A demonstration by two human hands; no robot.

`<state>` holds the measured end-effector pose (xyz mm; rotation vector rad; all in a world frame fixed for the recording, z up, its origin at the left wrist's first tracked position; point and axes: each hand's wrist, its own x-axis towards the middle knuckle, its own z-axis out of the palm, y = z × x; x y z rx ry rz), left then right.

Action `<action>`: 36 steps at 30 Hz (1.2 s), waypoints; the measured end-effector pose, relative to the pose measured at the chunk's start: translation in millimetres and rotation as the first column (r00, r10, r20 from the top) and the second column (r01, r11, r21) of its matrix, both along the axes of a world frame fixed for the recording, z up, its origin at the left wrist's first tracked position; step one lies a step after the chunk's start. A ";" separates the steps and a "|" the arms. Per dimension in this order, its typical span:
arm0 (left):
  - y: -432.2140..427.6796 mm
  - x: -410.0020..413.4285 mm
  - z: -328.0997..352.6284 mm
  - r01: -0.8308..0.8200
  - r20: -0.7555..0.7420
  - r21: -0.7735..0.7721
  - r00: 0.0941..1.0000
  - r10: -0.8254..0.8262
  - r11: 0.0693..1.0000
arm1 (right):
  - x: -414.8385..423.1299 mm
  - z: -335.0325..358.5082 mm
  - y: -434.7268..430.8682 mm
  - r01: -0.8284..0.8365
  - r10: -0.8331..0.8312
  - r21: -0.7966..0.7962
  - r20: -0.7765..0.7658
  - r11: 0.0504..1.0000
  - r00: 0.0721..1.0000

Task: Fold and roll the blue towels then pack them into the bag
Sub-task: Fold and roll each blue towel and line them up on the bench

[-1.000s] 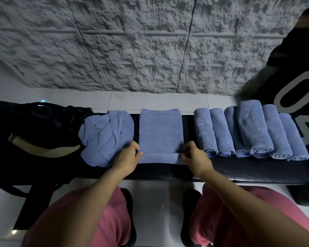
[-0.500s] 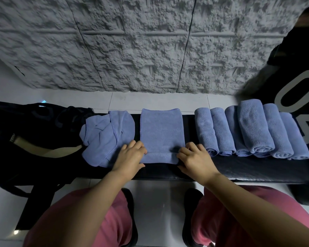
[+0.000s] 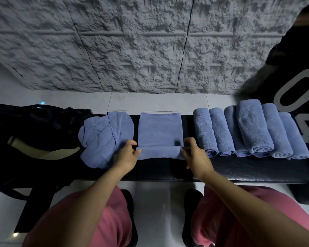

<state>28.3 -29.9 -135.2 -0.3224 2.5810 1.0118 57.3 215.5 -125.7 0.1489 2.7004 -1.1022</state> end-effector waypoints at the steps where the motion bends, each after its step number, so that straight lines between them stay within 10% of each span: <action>1: 0.0 -0.2 0.0 -0.015 0.015 -0.025 1.000 0.015 1.000 | -0.5 -1.1 0.8 0.010 -0.010 -0.006 0.019 1.000 1.000; 12: -0.3 4.3 7.5 0.189 -0.368 -0.233 0.891 -0.267 0.954 | 0.6 6.3 -3.6 -0.172 0.281 0.439 -0.199 0.882 0.939; 19: 0.5 9.2 11.9 0.373 -0.163 -0.421 0.865 -0.474 0.827 | 8.3 1.2 -0.4 -0.269 0.459 0.606 -0.181 0.748 0.870; 30: 2.9 1.5 1.5 0.053 -0.036 0.085 0.998 -0.050 0.995 | -1.7 -1.3 -1.1 0.015 -0.010 0.125 -0.038 0.992 0.999; 36: 3.5 -0.5 4.6 -0.038 0.003 0.065 0.999 0.038 0.997 | -1.6 2.5 -1.4 0.113 -0.112 -0.005 0.030 0.994 0.993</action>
